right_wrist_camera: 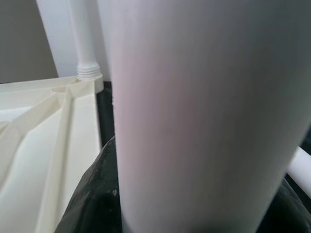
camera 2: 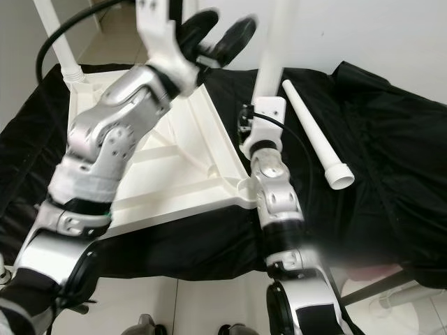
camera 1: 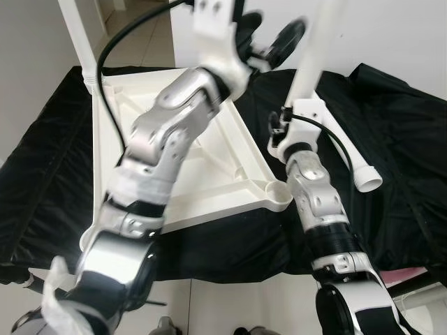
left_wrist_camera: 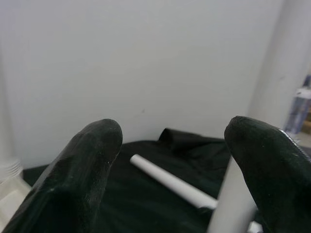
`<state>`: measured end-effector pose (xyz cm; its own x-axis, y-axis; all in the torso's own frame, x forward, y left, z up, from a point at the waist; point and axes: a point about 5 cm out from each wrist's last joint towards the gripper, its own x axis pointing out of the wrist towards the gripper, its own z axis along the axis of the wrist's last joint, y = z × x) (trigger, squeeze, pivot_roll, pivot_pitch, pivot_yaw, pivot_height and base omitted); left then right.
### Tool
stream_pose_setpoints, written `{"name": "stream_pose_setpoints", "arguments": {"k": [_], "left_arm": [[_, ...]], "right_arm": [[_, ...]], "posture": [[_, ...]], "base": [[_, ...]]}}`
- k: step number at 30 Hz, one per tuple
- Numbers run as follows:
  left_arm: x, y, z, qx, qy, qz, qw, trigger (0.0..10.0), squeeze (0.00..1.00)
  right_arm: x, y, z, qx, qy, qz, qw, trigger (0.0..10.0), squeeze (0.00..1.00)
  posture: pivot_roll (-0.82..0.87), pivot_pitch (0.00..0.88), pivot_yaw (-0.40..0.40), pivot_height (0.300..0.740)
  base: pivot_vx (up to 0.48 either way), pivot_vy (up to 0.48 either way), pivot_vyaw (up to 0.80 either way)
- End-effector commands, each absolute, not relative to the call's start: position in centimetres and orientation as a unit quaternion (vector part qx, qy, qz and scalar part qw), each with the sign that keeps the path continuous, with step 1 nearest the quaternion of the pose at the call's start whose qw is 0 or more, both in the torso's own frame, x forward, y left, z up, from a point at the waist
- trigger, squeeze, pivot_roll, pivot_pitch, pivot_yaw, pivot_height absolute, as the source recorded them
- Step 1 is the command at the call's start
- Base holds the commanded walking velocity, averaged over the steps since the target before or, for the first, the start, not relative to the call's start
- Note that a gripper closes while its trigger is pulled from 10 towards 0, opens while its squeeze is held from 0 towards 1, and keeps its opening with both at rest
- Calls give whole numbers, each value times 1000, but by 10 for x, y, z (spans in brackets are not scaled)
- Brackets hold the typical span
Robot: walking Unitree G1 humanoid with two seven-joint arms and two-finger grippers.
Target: Building children table
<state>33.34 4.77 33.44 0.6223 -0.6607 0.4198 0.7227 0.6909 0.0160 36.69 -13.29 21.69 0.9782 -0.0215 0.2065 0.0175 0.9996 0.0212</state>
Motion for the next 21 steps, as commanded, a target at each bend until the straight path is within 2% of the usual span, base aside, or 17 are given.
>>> {"name": "stream_pose_setpoints", "arguments": {"k": [1,7,9,16,18,21], "left_arm": [[327,41,334,-50,-207,-435,875,10000,0],[334,58,310,-35,-173,-410,895,10000,0],[334,72,291,-31,-147,-392,908,10000,0],[327,85,266,-4,-129,-385,914,10000,0],[317,98,236,-30,-87,-388,917,10000,0],[311,101,228,-48,-76,-390,916,10000,0]], "right_arm": [[365,-133,218,16,-107,-5,994,10000,0],[359,-138,213,19,-106,0,994,10000,0],[352,-141,208,16,-107,10,994,10000,0],[346,-149,202,24,-100,-9,995,10000,0],[342,-156,198,46,-88,-8,995,10000,0],[339,-157,198,41,-94,-4,995,10000,0]], "posture": [[-40,60,-21,740],[-42,58,-20,740],[-47,58,-19,740],[-46,58,-14,740],[-50,59,-11,740],[-46,60,-13,740]], "base": [[0,0,0],[0,0,0],[0,0,0],[0,0,0],[0,0,0],[0,0,0]]}}
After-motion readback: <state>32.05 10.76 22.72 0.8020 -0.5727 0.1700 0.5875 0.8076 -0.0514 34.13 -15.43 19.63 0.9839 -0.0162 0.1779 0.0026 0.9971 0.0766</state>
